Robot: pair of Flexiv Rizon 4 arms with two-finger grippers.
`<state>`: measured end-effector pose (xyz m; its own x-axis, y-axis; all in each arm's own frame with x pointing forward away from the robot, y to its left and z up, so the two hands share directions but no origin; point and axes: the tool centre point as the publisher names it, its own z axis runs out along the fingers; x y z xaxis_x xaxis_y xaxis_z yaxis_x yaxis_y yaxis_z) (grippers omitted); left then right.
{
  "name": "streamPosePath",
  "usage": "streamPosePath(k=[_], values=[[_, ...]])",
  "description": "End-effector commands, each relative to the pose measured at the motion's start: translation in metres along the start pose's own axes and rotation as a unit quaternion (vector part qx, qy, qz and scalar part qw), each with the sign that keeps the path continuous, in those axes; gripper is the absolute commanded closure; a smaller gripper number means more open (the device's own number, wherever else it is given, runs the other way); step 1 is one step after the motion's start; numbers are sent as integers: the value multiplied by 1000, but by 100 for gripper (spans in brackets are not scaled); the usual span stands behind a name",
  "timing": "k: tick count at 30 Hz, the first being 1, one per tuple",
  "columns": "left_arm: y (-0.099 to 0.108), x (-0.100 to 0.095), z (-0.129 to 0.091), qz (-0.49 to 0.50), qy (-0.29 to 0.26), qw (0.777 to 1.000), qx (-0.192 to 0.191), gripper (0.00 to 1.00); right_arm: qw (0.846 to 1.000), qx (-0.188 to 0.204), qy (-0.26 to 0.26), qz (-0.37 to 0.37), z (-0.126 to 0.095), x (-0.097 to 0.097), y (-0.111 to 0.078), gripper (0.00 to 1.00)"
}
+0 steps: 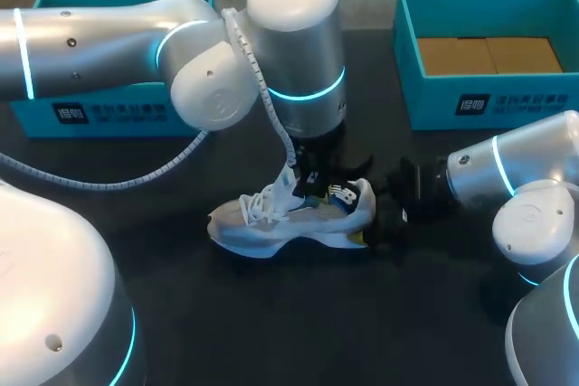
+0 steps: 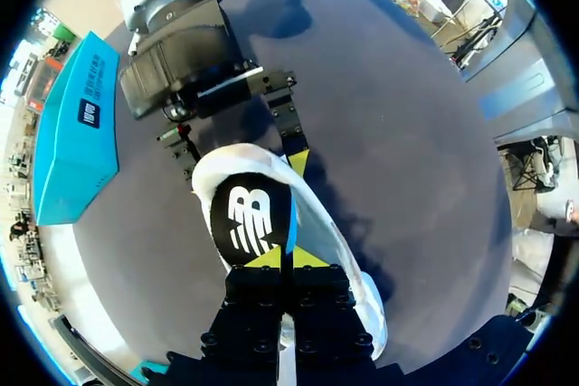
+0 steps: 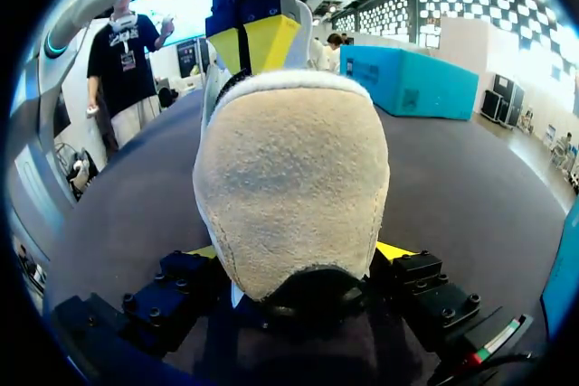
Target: Take the shoe out of the shoebox, open the shoe tongue, remove and reinsert the insole, then place the shoe into the shoebox
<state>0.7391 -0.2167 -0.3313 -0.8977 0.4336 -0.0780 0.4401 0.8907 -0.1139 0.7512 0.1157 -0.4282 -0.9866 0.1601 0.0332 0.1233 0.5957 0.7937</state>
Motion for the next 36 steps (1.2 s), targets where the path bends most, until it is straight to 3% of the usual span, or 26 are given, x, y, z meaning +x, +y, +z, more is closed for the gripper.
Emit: streamPosePath(k=[1,23,34,35,36], values=[[0,2,-8,2,-7,1000,4,100,1000,2,-1,0,4,2,-1,100],[-38,-25,-9,30,-12,999,20,100,1000,2,-1,0,4,2,-1,100],[-37,-23,-7,25,-11,999,20,100,1000,2,-1,0,4,2,-1,100],[-36,-21,-8,23,-12,999,20,98,1000,2,-1,0,4,2,-1,100],[-35,-20,-8,21,-13,999,20,77,1000,2,-1,0,4,2,-1,100]])
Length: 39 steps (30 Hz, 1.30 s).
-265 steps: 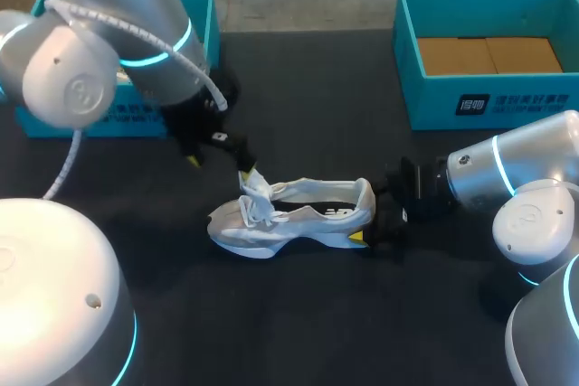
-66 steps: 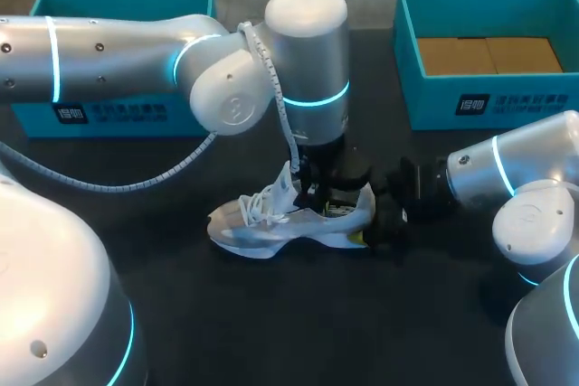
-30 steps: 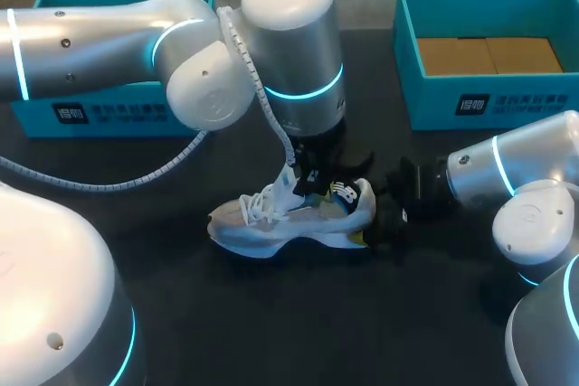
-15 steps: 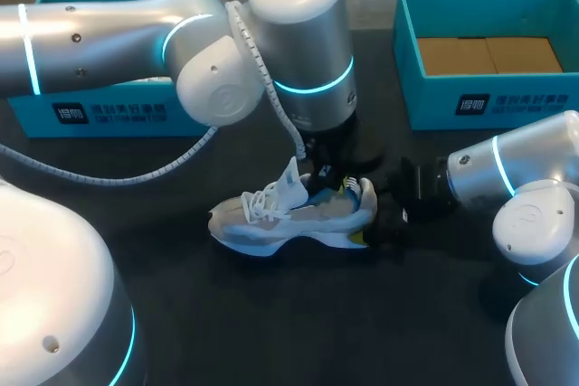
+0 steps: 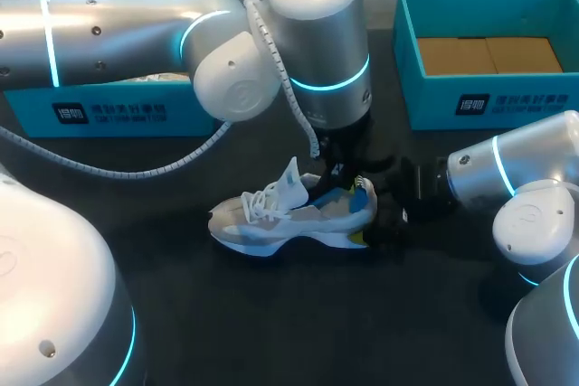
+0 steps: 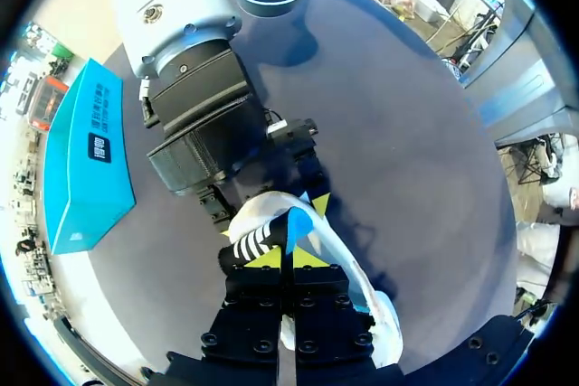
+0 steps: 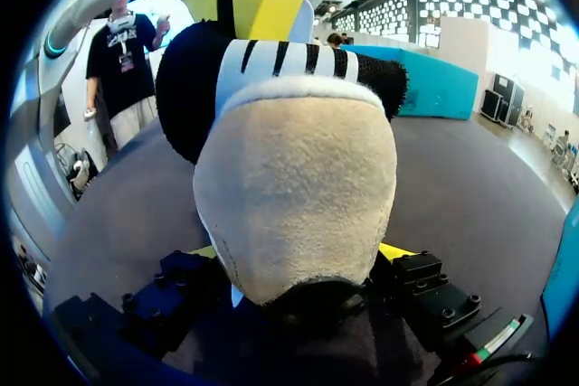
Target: Take the shoe out of the shoebox, open the shoe tongue, remove and reinsert the insole, then place the shoe into the shoebox
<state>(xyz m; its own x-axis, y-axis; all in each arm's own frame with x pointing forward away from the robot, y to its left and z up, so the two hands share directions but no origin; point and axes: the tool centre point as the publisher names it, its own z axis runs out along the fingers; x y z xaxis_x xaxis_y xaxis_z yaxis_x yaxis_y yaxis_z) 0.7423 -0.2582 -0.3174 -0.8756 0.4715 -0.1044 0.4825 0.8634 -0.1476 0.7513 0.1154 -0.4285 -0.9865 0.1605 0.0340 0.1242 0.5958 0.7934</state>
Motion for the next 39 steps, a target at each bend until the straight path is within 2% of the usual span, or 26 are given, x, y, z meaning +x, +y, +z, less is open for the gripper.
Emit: streamPosePath(k=[1,4,5,6,13,17,18,29,32,39], values=[[3,3,-2,-4,-4,1000,1,56,1000,1,-1,0,4,2,-1,100],[6,7,-5,-8,-8,1000,2,38,1000,1,-1,0,4,2,-1,100],[7,9,-6,-9,-9,1000,1,27,1000,1,-1,0,4,2,-1,100],[8,10,-8,-10,-11,1000,1,24,1000,1,-1,0,4,2,-1,100],[11,16,-14,-15,-19,1000,-6,23,1000,1,-1,0,4,2,-1,100],[12,20,-21,-20,-40,999,-15,15,1000,1,-1,0,4,2,-1,100],[12,22,-23,-20,-48,998,-20,9,1000,1,-1,0,4,2,-1,100],[13,30,-39,-43,-122,990,-51,5,1000,1,-1,0,4,2,-1,100],[13,30,-40,-48,-124,990,-50,0,1000,1,-1,0,4,2,-1,100],[14,30,-40,-53,-118,991,-44,0,1000,1,-1,0,4,2,-1,100]])
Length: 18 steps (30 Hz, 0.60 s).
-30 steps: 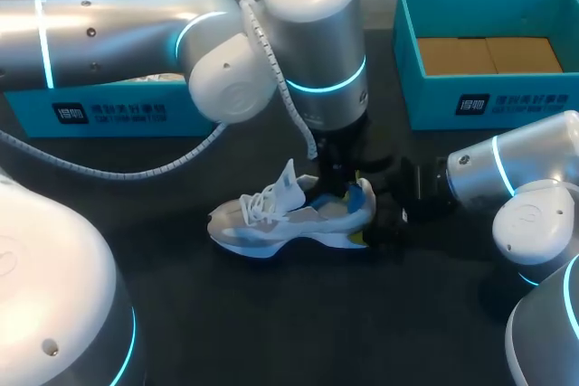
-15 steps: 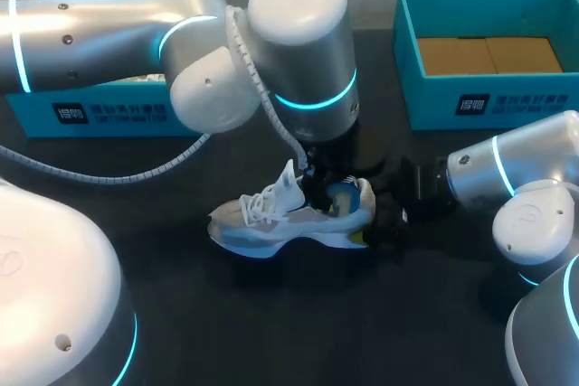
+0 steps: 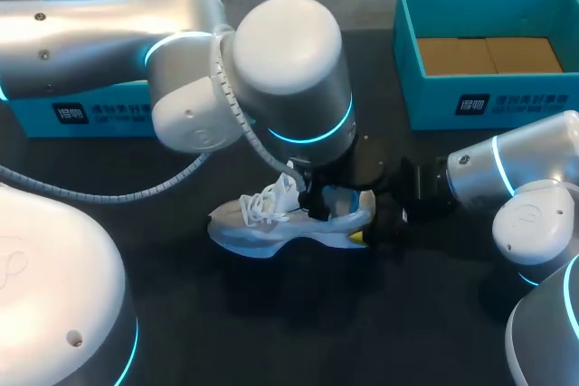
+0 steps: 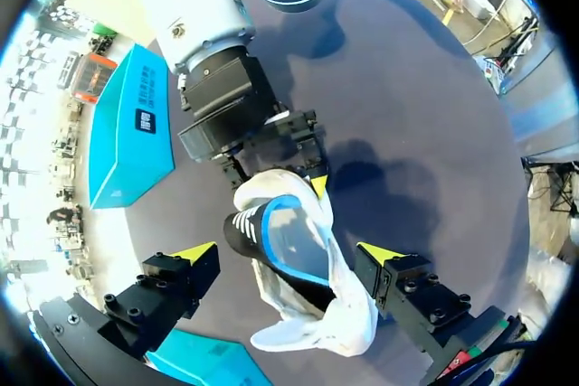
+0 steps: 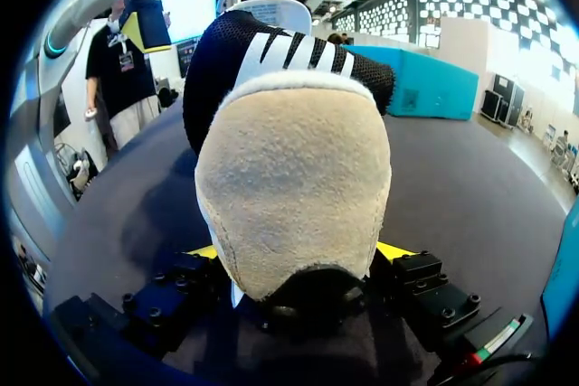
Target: Take the shoe out of the shoebox, open the shoe tongue, remove and reinsert the insole, then place the shoe into the shoebox
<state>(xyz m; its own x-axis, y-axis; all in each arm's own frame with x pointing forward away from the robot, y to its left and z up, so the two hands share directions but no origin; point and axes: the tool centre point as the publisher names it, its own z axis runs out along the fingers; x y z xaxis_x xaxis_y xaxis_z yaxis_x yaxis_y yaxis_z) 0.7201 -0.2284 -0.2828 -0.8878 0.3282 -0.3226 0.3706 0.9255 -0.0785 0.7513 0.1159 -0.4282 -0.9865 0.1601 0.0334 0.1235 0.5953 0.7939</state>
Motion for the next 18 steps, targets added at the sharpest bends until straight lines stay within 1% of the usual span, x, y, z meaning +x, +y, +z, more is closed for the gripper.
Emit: streamPosePath(k=[1,14,16,17,18], values=[[4,0,0,1,1,1000,4,0,1000,2,-1,0,4,2,-1,100],[4,0,0,1,1,1000,4,0,1000,2,-1,0,4,2,-1,100],[5,-4,2,-10,-46,999,-19,0,1000,2,-1,0,4,2,-1,100],[6,-5,2,-17,-54,998,-17,0,1000,2,-1,0,4,2,-1,100],[6,-6,2,-19,-69,997,-25,0,1000,2,-1,0,4,2,-1,100]])
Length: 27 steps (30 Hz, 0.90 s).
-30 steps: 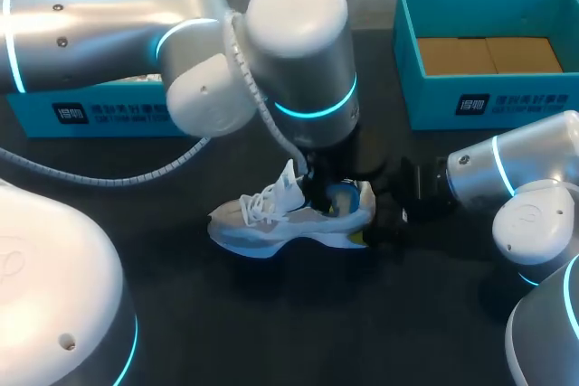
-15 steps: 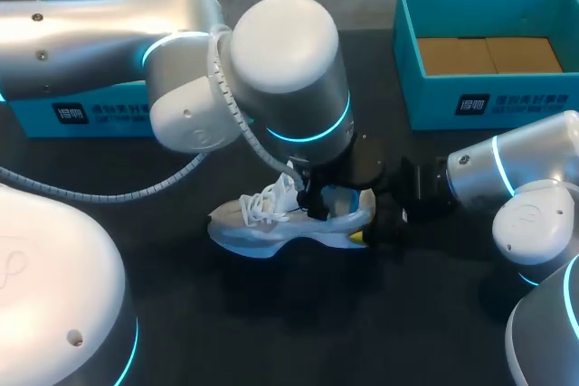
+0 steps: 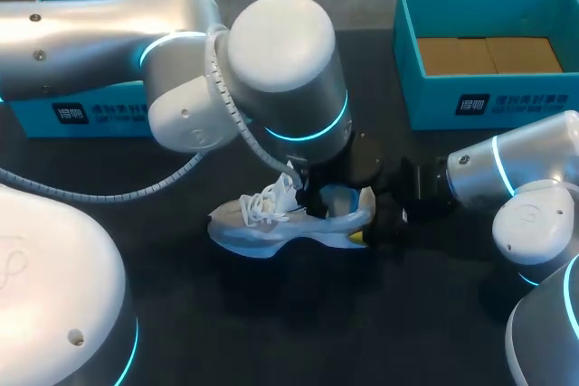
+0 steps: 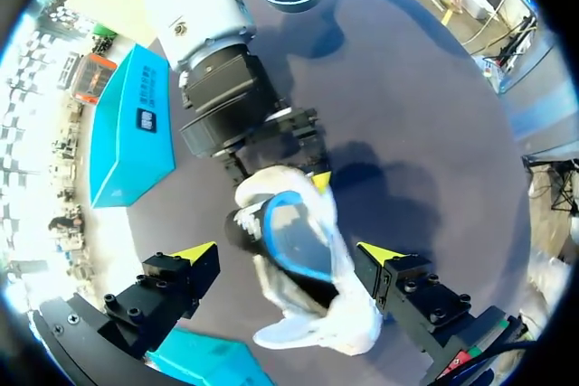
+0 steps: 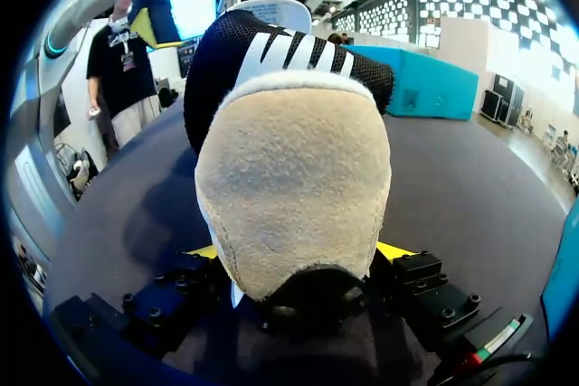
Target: Take the shoe out of the shoebox, open the shoe tongue, remove and reinsert the insole, then place the shoe into the shoebox
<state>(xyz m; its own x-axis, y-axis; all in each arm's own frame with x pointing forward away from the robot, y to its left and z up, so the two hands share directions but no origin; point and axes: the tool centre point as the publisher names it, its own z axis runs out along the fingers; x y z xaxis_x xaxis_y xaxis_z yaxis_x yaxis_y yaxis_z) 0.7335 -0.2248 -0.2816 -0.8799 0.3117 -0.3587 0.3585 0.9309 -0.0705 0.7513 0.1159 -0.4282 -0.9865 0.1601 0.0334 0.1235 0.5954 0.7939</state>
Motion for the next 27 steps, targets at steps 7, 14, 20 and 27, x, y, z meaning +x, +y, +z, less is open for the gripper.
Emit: streamPosePath(k=[7,14,20,27], values=[[-1,-1,8,-31,-124,991,-39,0,1000,2,-1,0,4,2,-1,100],[-1,-3,19,-48,-154,987,-27,0,1000,2,-1,0,4,2,-1,100],[-3,-6,26,-50,-174,983,-27,0,1000,2,-1,0,4,2,-1,100],[-7,-13,33,-57,-180,982,-26,0,1000,2,-1,0,4,2,-1,100]])
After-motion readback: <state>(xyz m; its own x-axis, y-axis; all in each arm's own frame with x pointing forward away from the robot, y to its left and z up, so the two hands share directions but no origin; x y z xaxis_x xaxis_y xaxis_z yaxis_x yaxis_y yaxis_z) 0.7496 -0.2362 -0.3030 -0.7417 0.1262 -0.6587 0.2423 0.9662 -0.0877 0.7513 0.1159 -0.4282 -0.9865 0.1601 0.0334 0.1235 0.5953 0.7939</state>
